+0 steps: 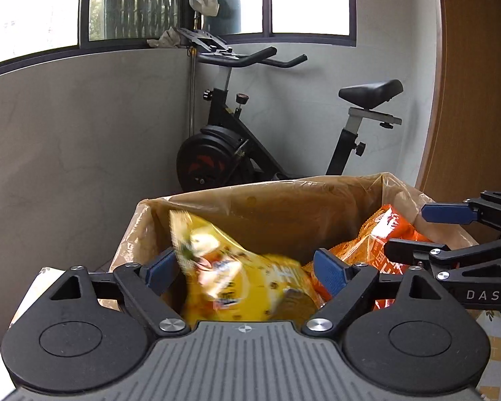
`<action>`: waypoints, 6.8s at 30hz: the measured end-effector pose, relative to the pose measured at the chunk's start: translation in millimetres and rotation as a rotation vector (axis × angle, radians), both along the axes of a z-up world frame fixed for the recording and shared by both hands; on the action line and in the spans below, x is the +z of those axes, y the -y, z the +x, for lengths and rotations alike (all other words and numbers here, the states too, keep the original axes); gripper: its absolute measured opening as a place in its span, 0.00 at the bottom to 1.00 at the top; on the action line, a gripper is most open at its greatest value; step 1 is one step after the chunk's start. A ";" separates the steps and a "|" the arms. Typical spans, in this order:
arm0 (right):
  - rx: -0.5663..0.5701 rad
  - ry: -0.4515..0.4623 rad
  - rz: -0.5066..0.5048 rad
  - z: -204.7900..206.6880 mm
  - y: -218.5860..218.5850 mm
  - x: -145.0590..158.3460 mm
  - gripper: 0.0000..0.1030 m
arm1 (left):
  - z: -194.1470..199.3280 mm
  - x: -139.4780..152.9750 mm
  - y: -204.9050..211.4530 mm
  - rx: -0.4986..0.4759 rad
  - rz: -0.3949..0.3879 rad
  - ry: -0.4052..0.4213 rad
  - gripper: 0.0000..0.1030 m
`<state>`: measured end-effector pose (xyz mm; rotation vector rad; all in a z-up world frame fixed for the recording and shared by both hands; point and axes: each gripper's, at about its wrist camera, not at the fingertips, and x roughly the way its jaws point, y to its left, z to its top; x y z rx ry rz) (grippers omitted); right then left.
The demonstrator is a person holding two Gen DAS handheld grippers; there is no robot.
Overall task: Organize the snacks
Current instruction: 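Open both grippers to drop the chip bags into the box, then lower the left gripper to the red jelly pouch while the right gripper lowers to the small clear snack packet, then close the left gripper on the red pouch while the right gripper closes on the clear packet, then lift both held packets up and carry them over the box, then open both grippers to drop the packets into the box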
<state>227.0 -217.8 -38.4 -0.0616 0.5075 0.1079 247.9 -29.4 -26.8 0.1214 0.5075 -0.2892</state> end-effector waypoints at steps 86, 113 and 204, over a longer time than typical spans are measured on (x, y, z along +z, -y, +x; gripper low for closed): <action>-0.083 -0.311 0.126 -189.7 28.5 -162.6 0.70 | -141.9 -187.3 60.3 -0.156 0.008 -0.374 0.69; -0.115 -0.218 0.194 -154.3 18.5 -181.6 0.30 | -137.4 -184.4 -4.3 0.042 -0.003 -0.293 0.52; -0.014 -0.007 0.251 -14.2 -3.7 -13.8 0.26 | -18.9 3.7 -15.1 0.060 -0.050 0.053 0.52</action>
